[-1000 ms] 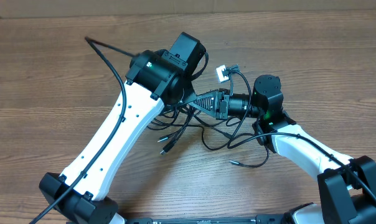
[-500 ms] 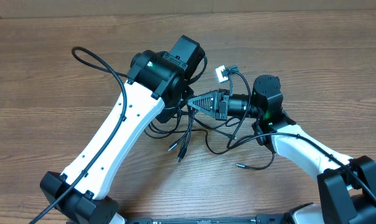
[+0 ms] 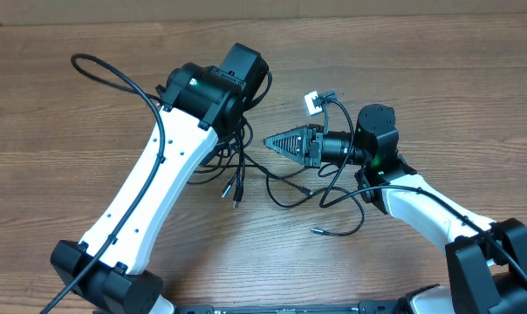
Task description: Untangle cables
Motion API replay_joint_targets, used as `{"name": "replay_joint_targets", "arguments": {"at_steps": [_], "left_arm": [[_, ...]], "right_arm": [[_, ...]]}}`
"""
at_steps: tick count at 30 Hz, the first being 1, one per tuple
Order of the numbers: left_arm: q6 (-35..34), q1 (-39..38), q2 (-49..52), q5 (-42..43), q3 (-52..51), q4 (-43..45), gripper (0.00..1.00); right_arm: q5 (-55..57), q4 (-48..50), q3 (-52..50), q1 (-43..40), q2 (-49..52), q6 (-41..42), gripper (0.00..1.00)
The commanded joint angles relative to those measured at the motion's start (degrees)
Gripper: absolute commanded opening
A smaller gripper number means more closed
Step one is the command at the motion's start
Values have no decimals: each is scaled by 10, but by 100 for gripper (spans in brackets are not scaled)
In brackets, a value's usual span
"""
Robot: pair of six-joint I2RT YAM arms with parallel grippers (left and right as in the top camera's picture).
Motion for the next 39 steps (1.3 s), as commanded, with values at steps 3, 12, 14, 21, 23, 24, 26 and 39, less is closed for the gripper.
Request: {"name": "replay_joint_targets", "arguments": {"at_steps": [3,12,14,21,23,24,26,39], "left_arm": [[236,2,0,1,1,41,4],[434,2,0,56,1,43,4],[436,2,1,89,1,43,4],[426,-11,9,125,1,34,4],[427,-12,10,134,1,35,4],[427,-14,10,135,1,35,4],[427,-17,10,134,1,35,4],[391,-21,10,136,1,64,4]], "right_arm": [[-4,2,1,-3,-6,-14,48],[13,17,1,-3,-6,-100,56],[18,51,1,-3,-6,-110,53],[26,108,1,-3,-6,-116,47],[26,97,1,-3,-6,-125,45],[26,93,1,-3,-6,-125,45],[26,89,1,-3,-6,-124,45],[26,67,1,37,-6,-124,42]]}}
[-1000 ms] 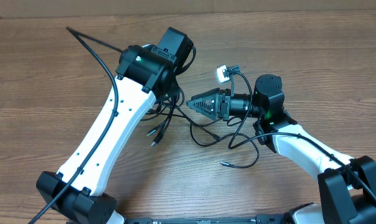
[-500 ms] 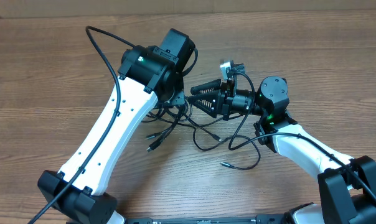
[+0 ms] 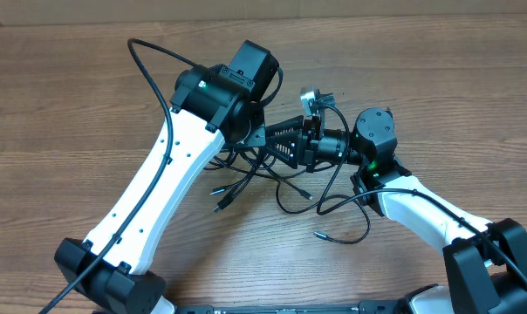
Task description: Untangle cables
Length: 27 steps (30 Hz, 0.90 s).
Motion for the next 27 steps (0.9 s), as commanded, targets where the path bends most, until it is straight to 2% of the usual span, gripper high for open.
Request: {"name": "replay_joint_targets", "arguments": {"at_steps": [1,8,15,27], "left_arm": [[-21,-4,5,7,1,8,4],[-23,-4,5,10,1,14,4],[-16,-5,5,22,1,17,4],[-19,-17,6,22,1,49,4]], "right_arm": [[-5,-11,2,14,-6,-3,42],[-3,-17,2,15,-6,-3,41],[23,-72,2,15,-6,-5,41],[18,-73,2,26,-6,-5,41]]}}
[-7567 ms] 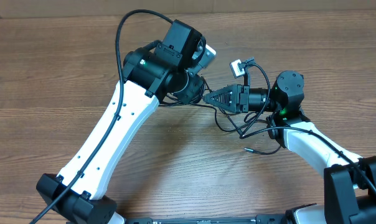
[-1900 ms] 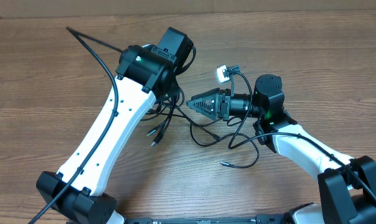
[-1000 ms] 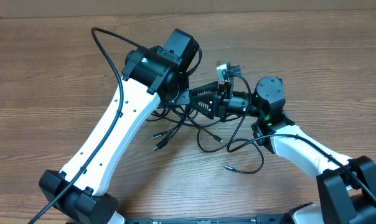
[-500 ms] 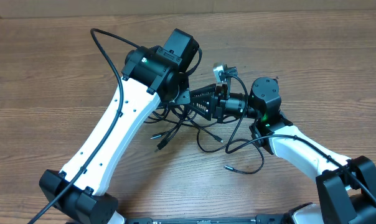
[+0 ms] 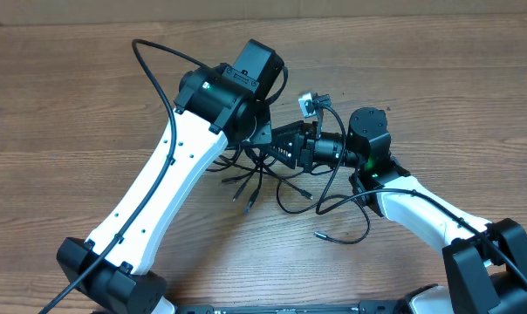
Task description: Untangle cables
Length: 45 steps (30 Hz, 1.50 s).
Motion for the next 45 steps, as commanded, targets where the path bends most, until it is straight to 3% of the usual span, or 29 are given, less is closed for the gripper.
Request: {"name": "replay_joint_targets", "arguments": {"at_steps": [1,10,15,19,23,26,32,36,37,39,45], "left_arm": [[-8,-7,3,11,1,21,4],[-8,-7,3,-14,1,22,4],[-8,-7,3,-15,1,29,4],[-8,-7,3,-15,1,35,4],[-8,-7,3,-15,1,39,4],[-8,-7,3,-35,1,42,4],[-10,-7,3,-41,1,41,5],[-104,-6,3,-90,1,24,5],[-174,-6,3,-128,1,4,4],[-243,-5,3,-159,1,-21,5],[-332,-5,3,-193,1,-53,4]], "right_arm": [[-14,2,1,23,-6,-3,41],[-14,2,1,32,-6,-3,37],[-23,2,1,32,-6,-3,4],[-25,1,1,32,-6,-3,4],[-25,2,1,32,-6,-3,17],[-25,2,1,32,-6,-3,4],[-24,2,1,31,-6,-2,4],[4,2,1,31,-6,28,4],[23,2,1,31,-6,49,4],[36,4,1,31,-6,64,4],[56,9,1,30,-6,94,4]]}}
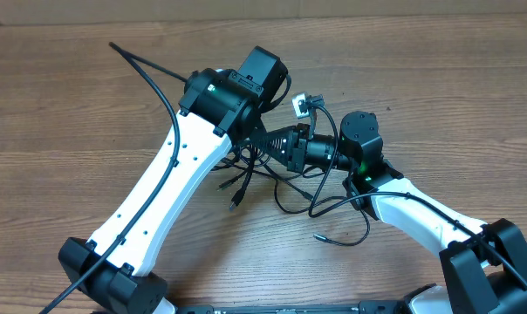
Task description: Untangle cables
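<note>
A tangle of black cables [250,174] lies at the middle of the wooden table, with plug ends [236,199] sticking out at its lower left. My left gripper [250,138] points down into the tangle, and its fingers are hidden under the wrist. My right gripper [270,144] reaches in from the right, its ribbed fingers pressed against the left wrist over the cables. Whether either one holds a cable does not show. A white-tagged connector [300,105] sticks up behind the right gripper.
A loose cable loop trails under the right arm and ends in a small plug [319,235]. The left arm's own black cable [150,74] arcs over the table's upper left. The table's far edge [263,19] runs along the top.
Both wrists have shifted slightly. The right arm sits a little further left and the white-tagged connector has moved left with it. The plug ends at the tangle's lower left lie slightly lower.
At first the right gripper was pointed and shut, a short gap right of the tangle, with the left wrist over it. Then both arms had closed in and met over the cables. They have stayed together since, and the tangle now sits a little to the right.
</note>
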Motion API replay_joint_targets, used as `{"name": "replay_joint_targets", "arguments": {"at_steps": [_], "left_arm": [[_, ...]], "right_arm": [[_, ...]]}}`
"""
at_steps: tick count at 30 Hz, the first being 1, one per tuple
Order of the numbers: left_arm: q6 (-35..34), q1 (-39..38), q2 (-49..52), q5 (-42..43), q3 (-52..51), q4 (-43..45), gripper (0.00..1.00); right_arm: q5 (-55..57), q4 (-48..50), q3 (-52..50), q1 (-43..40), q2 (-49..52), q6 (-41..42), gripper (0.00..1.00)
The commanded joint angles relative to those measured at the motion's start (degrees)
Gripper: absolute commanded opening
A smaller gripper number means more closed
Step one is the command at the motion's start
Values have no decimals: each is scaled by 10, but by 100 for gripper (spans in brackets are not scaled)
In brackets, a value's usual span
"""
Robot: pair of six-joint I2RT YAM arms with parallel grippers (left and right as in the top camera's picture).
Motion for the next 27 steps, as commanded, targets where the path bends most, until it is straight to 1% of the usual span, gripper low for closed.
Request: {"name": "replay_joint_targets", "arguments": {"at_steps": [1,4,6,8,12,13,14,15,16,17,23,24,27], "left_arm": [[-106,2,3,-72,1,-9,4],[-163,2,3,-80,1,-32,5],[-238,2,3,-89,1,-64,4],[-295,2,3,-95,1,-88,4],[-387,2,3,-97,1,-124,11],[-390,2,3,-97,1,-124,13],[-391,2,3,-97,1,-124,13],[-392,2,3,-97,1,-124,17],[-392,2,3,-97,1,-123,17],[-392,2,3,-98,1,-122,19],[-387,2,3,-98,1,-124,21],[-387,2,3,-98,1,-124,25],[-382,2,3,-98,1,-124,26]], "right_arm": [[15,3,2,2,-6,34,4],[35,2,2,2,-6,58,4],[51,3,2,2,-6,80,4],[55,3,2,2,-6,88,4],[57,2,2,2,-6,93,4],[57,2,2,2,-6,93,4],[57,2,2,2,-6,92,4],[57,2,2,2,-6,92,4],[57,2,2,2,-6,92,4],[57,2,2,2,-6,92,4],[57,2,2,2,-6,92,4],[57,2,2,2,-6,92,4],[56,2,2,2,-6,92,4]]}}
